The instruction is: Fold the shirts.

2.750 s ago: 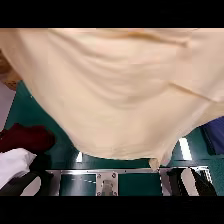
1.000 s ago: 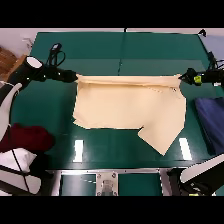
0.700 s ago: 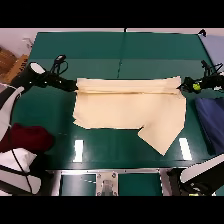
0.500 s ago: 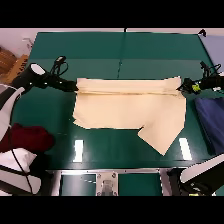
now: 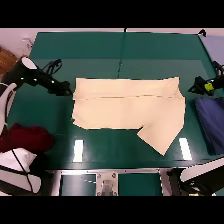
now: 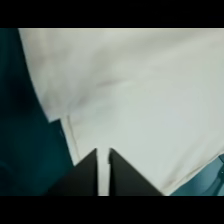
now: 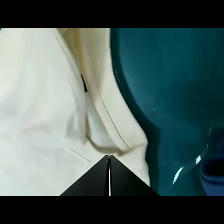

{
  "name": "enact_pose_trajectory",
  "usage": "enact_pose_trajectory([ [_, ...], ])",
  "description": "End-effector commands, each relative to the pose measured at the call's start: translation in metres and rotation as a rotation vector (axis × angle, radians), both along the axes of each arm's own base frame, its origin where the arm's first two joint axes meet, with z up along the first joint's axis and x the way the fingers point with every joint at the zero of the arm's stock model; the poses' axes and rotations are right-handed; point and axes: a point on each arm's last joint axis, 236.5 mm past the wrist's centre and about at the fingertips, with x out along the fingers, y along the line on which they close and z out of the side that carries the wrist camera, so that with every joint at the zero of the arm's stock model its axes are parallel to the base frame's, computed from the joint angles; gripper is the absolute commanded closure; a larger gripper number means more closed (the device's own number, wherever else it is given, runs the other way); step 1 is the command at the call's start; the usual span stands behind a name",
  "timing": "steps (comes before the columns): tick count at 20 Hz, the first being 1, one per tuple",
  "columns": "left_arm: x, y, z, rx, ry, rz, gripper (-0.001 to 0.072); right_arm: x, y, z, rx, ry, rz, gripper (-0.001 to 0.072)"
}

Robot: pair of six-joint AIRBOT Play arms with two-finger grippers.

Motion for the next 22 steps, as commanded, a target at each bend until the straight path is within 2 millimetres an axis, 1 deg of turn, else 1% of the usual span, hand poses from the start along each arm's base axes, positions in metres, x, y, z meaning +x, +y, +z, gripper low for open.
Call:
enact_pose_trajectory([
  [1,-0.04,0.025,0.017,0.02,0.2,0.038,0.0689,-0.048,-0.002,0.016,0.025,0.104,-0.039,0.0688],
  [3,-0.05,0.028,0.026,0.042,0.187,0.06,0.069,-0.078,0.011,0.017,0.048,0.138,-0.054,0.0688],
  [4,-0.061,0.026,0.03,0.045,0.183,0.06,0.069,-0.096,0.018,0.016,0.063,0.157,-0.065,0.0689],
  [6,-0.09,0.022,0.035,0.046,0.165,0.099,0.069,-0.131,0.03,0.01,0.083,0.181,-0.111,0.0689],
  [8,-0.121,0.019,0.032,0.05,0.107,0.176,0.069,-0.162,0.04,0.001,0.087,0.186,-0.172,0.0689],
  [10,-0.153,0.01,0.023,0.02,0.071,0.24,0.0687,-0.181,0.046,-0.012,0.06,0.16,-0.247,0.0687],
  [11,-0.166,0.003,0.017,-0.012,0.063,0.267,0.0539,-0.19,0.051,-0.021,0.06,0.165,-0.272,0.0644],
  [12,-0.176,-0.005,0.009,-0.055,0.072,0.313,0.0243,-0.199,0.059,-0.031,0.076,0.189,-0.296,0.0478],
  [13,-0.186,-0.014,0.0,-0.1,0.088,0.351,0.0204,-0.208,0.067,-0.042,0.1,0.225,-0.317,0.0377],
  [15,-0.204,-0.028,-0.024,-0.155,0.136,0.38,0.0203,-0.221,0.08,-0.059,0.128,0.264,-0.341,0.0376],
  [16,-0.208,-0.035,-0.035,-0.162,0.14,0.393,0.0203,-0.224,0.086,-0.066,0.143,0.269,-0.355,0.0376],
  [18,-0.205,-0.056,-0.047,-0.18,0.091,0.406,0.0204,-0.225,0.101,-0.075,0.198,0.267,-0.391,0.0376],
  [20,-0.193,-0.073,-0.048,-0.187,0.008,0.421,0.0203,-0.225,0.112,-0.082,0.241,0.264,-0.426,0.0376],
  [22,-0.177,-0.08,-0.05,-0.173,-0.059,0.465,0.0204,-0.229,0.124,-0.09,0.259,0.276,-0.432,0.0376],
])
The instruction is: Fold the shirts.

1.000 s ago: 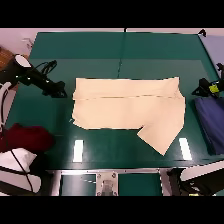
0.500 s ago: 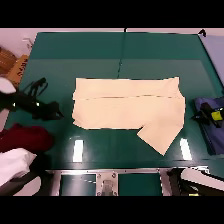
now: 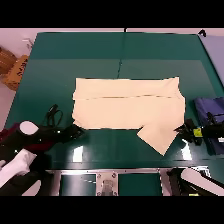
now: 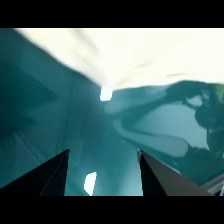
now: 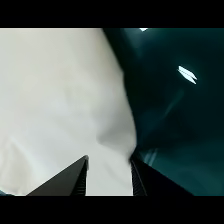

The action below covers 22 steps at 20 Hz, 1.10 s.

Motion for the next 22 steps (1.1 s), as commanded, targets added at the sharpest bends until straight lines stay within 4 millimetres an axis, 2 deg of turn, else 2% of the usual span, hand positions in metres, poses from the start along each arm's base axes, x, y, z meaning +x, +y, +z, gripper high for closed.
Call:
enact_pose_trajectory([
  [1,0.025,-0.012,-0.012,0.024,-0.095,0.124,0.0204,-0.006,0.018,-0.018,0.018,0.009,-0.036,0.0376],
  [3,0.027,-0.016,-0.031,0.033,-0.043,0.156,0.0203,-0.008,0.027,-0.025,0.014,0.013,-0.015,0.0376],
  [5,0.037,-0.016,-0.042,0.05,-0.026,0.186,0.0204,-0.007,0.031,-0.026,0.007,0.01,0.008,0.0376],
  [7,0.057,-0.016,-0.041,0.062,-0.054,0.212,0.0232,-0.006,0.034,-0.026,0.009,0.008,0.018,0.0377],
  [9,0.075,-0.02,-0.03,0.052,-0.091,0.221,0.024,-0.004,0.035,-0.025,0.017,0.003,0.01,0.0379],
  [10,0.079,-0.024,-0.024,0.049,-0.109,0.197,0.0499,-0.004,0.036,-0.025,0.017,0.003,0.01,0.0389],
  [11,0.078,-0.029,-0.02,0.045,-0.12,0.152,0.0675,-0.004,0.036,-0.024,0.019,0.001,0.018,0.05],
  [12,0.075,-0.035,-0.016,0.037,-0.112,0.118,0.0689,-0.005,0.037,-0.023,0.02,-0.004,0.036,0.0592],
  [13,0.07,-0.038,-0.016,0.035,-0.101,0.087,0.0689,-0.006,0.039,-0.021,0.031,0.0,0.043,0.0599],
  [14,0.063,-0.04,-0.016,0.039,-0.086,0.046,0.0689,-0.007,0.04,-0.018,0.044,0.004,0.055,0.0675],
  [16,0.049,-0.035,-0.016,0.053,-0.043,-0.024,0.069,-0.009,0.04,-0.008,0.059,0.02,0.092,0.0687],
  [18,0.038,-0.02,-0.016,0.081,-0.004,-0.068,0.069,-0.014,0.035,-0.001,0.05,0.062,0.116,0.0688],
  [22,0.029,0.015,-0.003,0.147,0.009,-0.086,0.069,-0.025,0.028,0.004,0.039,0.126,0.137,0.0688],
])
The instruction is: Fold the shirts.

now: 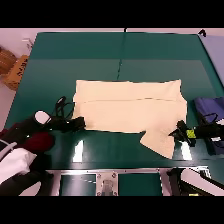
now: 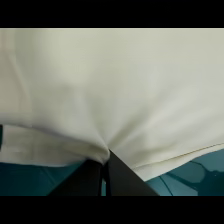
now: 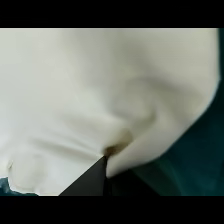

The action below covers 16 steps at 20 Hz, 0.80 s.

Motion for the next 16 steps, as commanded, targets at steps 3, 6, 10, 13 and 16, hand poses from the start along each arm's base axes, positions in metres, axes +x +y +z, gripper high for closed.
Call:
enact_pose_trajectory([
  [3,-0.015,0.022,0.017,0.067,0.035,-0.095,0.069,-0.001,0.003,0.021,0.045,0.035,0.019,0.0688],
  [6,0.006,0.02,0.038,0.072,-0.031,-0.101,0.069,0.036,-0.002,0.051,0.064,-0.079,0.01,0.0688],
  [10,0.043,0.016,0.052,0.084,-0.057,-0.118,0.0689,0.102,-0.017,0.106,0.072,-0.291,-0.041,0.0688],
  [13,0.088,0.013,0.061,0.108,-0.094,-0.128,0.069,0.14,-0.026,0.127,0.072,-0.368,-0.032,0.0687],
  [16,0.131,0.007,0.063,0.111,-0.116,-0.128,0.069,0.185,-0.028,0.12,0.056,-0.407,-0.012,0.0687],
])
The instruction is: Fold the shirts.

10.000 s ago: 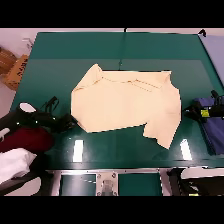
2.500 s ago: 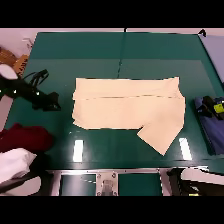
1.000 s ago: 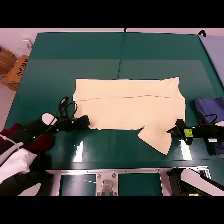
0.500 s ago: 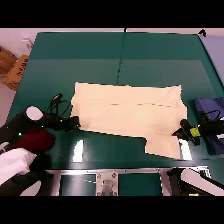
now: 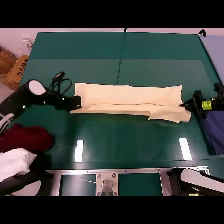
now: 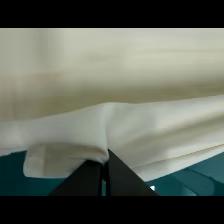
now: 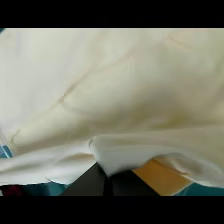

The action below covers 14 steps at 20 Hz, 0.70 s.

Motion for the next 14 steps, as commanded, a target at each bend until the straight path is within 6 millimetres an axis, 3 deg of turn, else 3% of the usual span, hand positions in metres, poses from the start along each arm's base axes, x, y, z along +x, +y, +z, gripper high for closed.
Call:
enact_pose_trajectory([
  [1,0.048,-0.005,-0.003,0.013,-0.016,-0.01,0.0689,0.06,-0.003,0.001,-0.006,-0.081,-0.003,0.0687],
  [4,0.076,-0.011,-0.023,0.014,0.008,-0.01,0.0686,0.1,0.004,-0.025,0.02,-0.071,0.023,0.0683],
  [5,0.082,-0.013,-0.032,0.01,0.021,-0.007,0.0535,0.111,0.007,-0.036,0.024,-0.069,0.038,0.064],
  [6,0.087,-0.014,-0.038,0.007,0.027,-0.002,0.0222,0.125,0.009,-0.045,0.014,-0.093,0.062,0.0624],
  [7,0.093,-0.012,-0.041,0.014,0.015,0.007,0.014,0.137,0.009,-0.051,-0.004,-0.121,0.085,0.062],
  [9,0.109,0.003,-0.035,0.035,-0.032,0.033,0.0139,0.154,-0.002,-0.051,-0.028,-0.158,0.098,0.0442],
  [11,0.123,0.025,-0.017,0.031,-0.049,0.064,0.0138,0.162,-0.022,-0.033,-0.061,-0.215,0.118,0.0387],
  [13,0.132,0.05,0.003,0.024,-0.053,0.09,0.0138,0.154,-0.05,-0.02,-0.093,-0.219,0.132,0.0166],
  [14,0.135,0.06,0.012,0.022,-0.056,0.1,0.0138,0.145,-0.065,-0.019,-0.11,-0.199,0.134,0.0166],
])
